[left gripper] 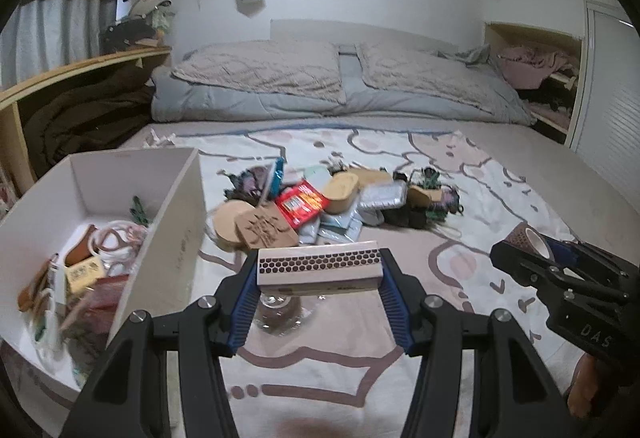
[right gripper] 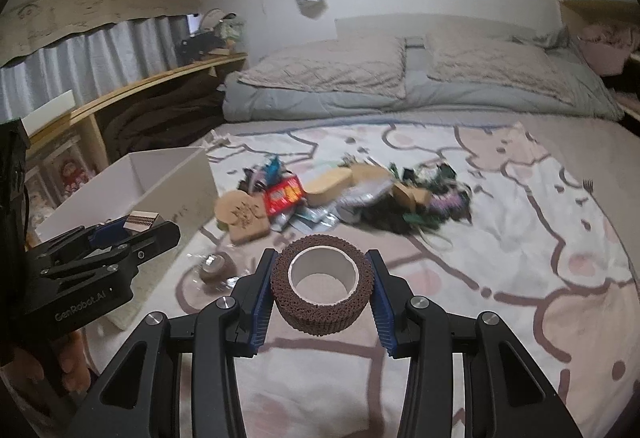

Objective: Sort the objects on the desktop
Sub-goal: 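Carry the matchbox in the left gripper to the shoebox while right carries the tape roll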

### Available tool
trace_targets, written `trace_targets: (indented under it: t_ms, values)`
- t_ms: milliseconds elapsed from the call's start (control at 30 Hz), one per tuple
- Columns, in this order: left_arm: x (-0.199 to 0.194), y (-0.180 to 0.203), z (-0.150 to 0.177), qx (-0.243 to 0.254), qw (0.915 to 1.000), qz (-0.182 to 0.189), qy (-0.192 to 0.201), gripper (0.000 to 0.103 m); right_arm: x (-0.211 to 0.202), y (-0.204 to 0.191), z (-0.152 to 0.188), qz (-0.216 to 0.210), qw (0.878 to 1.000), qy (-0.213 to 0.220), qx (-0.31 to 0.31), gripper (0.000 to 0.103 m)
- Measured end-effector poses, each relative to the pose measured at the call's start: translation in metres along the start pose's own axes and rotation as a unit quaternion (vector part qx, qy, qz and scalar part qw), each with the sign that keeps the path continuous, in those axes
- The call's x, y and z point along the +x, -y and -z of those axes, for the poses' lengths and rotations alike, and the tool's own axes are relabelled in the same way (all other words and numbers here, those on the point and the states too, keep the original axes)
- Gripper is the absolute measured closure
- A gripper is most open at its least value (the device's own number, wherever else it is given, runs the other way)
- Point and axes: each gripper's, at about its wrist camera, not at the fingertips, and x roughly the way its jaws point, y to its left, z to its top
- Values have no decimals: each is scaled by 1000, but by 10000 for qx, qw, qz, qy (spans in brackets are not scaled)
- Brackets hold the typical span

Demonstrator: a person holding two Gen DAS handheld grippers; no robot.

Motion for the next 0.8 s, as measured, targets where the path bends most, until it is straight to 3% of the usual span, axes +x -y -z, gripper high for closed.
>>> trace_targets:
  t_ms: [800]
  values:
    - [-62,-102,-14,-216,9957,-716,553,47,9,-106,-42,-524,9956,265,-736,59]
